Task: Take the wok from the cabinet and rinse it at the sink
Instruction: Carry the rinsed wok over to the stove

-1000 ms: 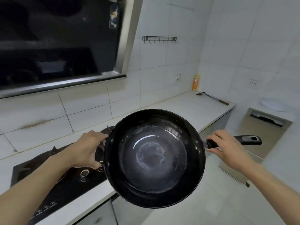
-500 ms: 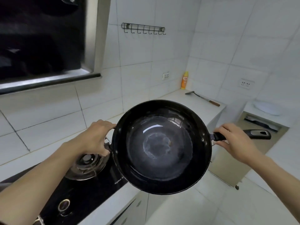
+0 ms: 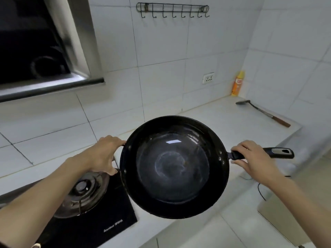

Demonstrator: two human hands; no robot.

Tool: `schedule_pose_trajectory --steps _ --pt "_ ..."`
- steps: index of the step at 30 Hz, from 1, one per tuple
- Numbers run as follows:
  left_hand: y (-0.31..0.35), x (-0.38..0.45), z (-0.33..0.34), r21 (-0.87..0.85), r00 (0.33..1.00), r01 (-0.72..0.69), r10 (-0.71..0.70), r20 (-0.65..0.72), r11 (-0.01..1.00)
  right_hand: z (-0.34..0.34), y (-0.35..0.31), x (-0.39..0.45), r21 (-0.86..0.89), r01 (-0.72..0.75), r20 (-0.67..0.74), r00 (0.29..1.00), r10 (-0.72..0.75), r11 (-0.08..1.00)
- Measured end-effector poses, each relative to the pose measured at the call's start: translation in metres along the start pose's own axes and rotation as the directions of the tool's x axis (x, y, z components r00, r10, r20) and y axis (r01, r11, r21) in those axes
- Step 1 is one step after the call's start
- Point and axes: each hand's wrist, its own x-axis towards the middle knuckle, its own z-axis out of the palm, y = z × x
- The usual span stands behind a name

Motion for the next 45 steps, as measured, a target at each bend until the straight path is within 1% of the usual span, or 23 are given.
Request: schedule_pose_trajectory --steps 5,9,12,17,24,31,35,42,45 --pt "0.007 0.017 0.012 0.025 0.989 0.140 -0.141 0.043 0.990 0.037 0.039 0.054 0.104 0.109 0.080 0.990 -0.117 0.989" --pt "0.004 0.020 0.020 0.051 0.967 0.225 -0.229 0.108 0.973 0.062 0.046 0.092 0.160 0.173 0.137 0.971 -0.196 0.972" --pt "-0.005 0.023 0.027 0.042 0.953 0.269 -0.272 0.134 0.962 0.079 0.043 0.116 0.197 0.183 0.179 0.959 -0.219 0.963" --pt "-0.035 0.029 0.052 0.001 0.943 0.314 -0.312 0.120 0.950 0.106 0.031 0.145 0.196 0.177 0.237 0.946 -0.222 0.964" --pt "-0.078 0.044 0.089 -0.025 0.943 0.317 -0.312 0.113 0.948 0.137 0.017 0.171 0.157 0.159 0.295 0.934 -0.200 0.975" --pt "-0.086 0.061 0.101 -0.035 0.934 0.331 -0.322 0.157 0.943 0.170 0.019 0.194 0.154 0.158 0.351 0.914 -0.203 0.975" --pt "-0.087 0.069 0.105 0.008 0.921 0.351 -0.347 0.180 0.936 0.187 0.023 0.207 0.172 0.157 0.379 0.901 -0.213 0.972" --pt "-0.091 0.077 0.110 0.042 0.888 0.400 -0.398 0.229 0.916 0.212 0.028 0.228 0.225 0.181 0.370 0.893 -0.256 0.957" --pt "-0.096 0.077 0.114 0.017 0.880 0.421 -0.413 0.236 0.907 0.221 0.026 0.235 0.236 0.190 0.360 0.894 -0.267 0.953"
